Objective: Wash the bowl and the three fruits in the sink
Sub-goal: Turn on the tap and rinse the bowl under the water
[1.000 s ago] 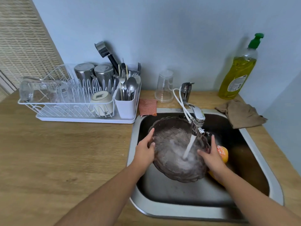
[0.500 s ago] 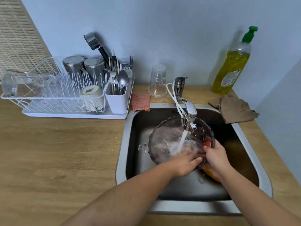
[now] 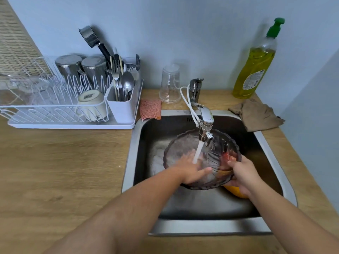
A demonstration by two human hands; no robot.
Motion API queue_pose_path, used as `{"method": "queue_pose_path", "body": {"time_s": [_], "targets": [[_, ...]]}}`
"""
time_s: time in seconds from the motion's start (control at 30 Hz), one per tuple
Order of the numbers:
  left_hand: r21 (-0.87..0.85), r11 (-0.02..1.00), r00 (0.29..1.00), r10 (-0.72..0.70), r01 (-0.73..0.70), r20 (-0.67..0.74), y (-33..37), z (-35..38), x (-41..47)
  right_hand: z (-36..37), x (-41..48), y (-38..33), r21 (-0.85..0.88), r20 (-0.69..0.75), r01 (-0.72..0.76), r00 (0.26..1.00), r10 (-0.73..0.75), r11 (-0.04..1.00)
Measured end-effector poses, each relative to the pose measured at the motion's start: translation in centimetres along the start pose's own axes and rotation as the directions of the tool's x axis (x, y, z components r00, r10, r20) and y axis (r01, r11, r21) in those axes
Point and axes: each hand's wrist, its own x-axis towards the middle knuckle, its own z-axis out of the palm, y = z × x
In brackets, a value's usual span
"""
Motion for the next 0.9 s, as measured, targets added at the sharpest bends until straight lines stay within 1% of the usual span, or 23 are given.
{"method": "queue_pose_path", "body": {"time_s": [0.03,0.1,0.13,0.17,0.2,0.27,0.33,0.4,0.47,0.5,0.57,0.63,0.73,0.77,0.8,0.83,0.87,0.9], "targets": [[-0.115,0.993,0.998,0.046,-0.042,0.032,1.8,0.1,-0.1,0.3,0.0,0.1,0.021,0.003,-0.001,1.0,0.0,1.0],[-0.317,0.939,0.986,0.158,-0.136,0.046,4.3,0.5,-0.9,0.4,0.4,0.0,0.039,-0.024,0.018,1.0,-0.017,0.999],[-0.365,0.915,0.979,0.2,-0.17,0.046,4.8,0.8,-1.6,0.2,0.7,-0.1,0.042,-0.041,0.028,0.999,-0.026,0.999],[-0.359,0.913,0.974,0.225,-0.196,0.04,4.8,1.0,-2.4,-0.2,0.9,-0.3,0.043,-0.053,0.034,0.998,-0.032,0.998],[-0.303,0.927,0.971,0.238,-0.222,0.018,4.2,1.2,-3.1,-0.8,1.1,-0.6,0.041,-0.061,0.036,0.998,-0.034,0.999],[-0.103,0.962,0.968,0.248,-0.252,-0.049,2.0,1.4,-4.0,-1.8,1.3,-1.0,0.027,-0.066,0.045,0.997,-0.043,0.999],[0.099,0.964,0.962,0.256,-0.247,-0.091,-0.7,1.3,-4.1,-2.3,1.3,-1.4,-0.022,-0.055,0.06,0.997,-0.061,0.998],[0.223,0.955,0.969,0.224,-0.196,-0.105,-3.0,0.9,-3.3,-2.4,1.0,-1.5,-0.09,-0.03,0.069,0.997,-0.072,0.994],[0.248,0.968,0.99,0.077,-0.047,-0.115,-4.7,0.2,-2.1,-2.1,0.3,-1.4,-0.14,0.009,0.048,0.999,-0.047,0.989],[0.26,0.965,0.989,0.019,0.019,-0.144,-5.1,-0.4,-1.4,-1.9,-0.1,-1.3,-0.149,0.027,0.03,0.999,-0.026,0.988],[0.279,0.957,0.969,-0.008,0.079,-0.248,-5.2,-1.7,0.2,-1.6,-0.7,-1.1,-0.131,0.052,-0.005,0.999,0.012,0.991],[0.266,0.963,0.954,0.033,0.05,-0.297,-3.8,-2.6,1.2,-1.2,-1.6,-1.0,-0.083,0.091,-0.036,0.995,0.044,0.996],[0.305,0.944,0.953,0.197,-0.122,-0.23,-1.2,-1.8,1.6,-0.7,-2.5,-1.0,-0.082,0.142,-0.028,0.989,0.039,0.996],[0.326,0.939,0.951,0.196,-0.111,-0.241,-1.1,-1.6,1.5,-0.7,-2.6,-1.2,-0.09,0.147,-0.017,0.989,0.03,0.996],[0.33,0.943,0.949,0.137,-0.038,-0.283,-1.7,-1.7,1.5,-0.8,-2.6,-1.3,-0.097,0.145,-0.009,0.989,0.023,0.995],[0.302,0.951,0.942,0.033,0.074,-0.334,-2.6,-1.9,1.5,-1.1,-2.6,-1.3,-0.102,0.141,-0.005,0.99,0.019,0.995],[0.235,0.954,0.925,-0.091,0.188,-0.37,-3.5,-2.4,1.2,-1.3,-2.5,-1.3,-0.104,0.135,-0.003,0.991,0.018,0.995],[0.168,0.95,0.91,-0.188,0.264,-0.371,-4.4,-2.7,1.1,-1.4,-2.5,-1.2,-0.107,0.129,-0.004,0.991,0.018,0.994]]}}
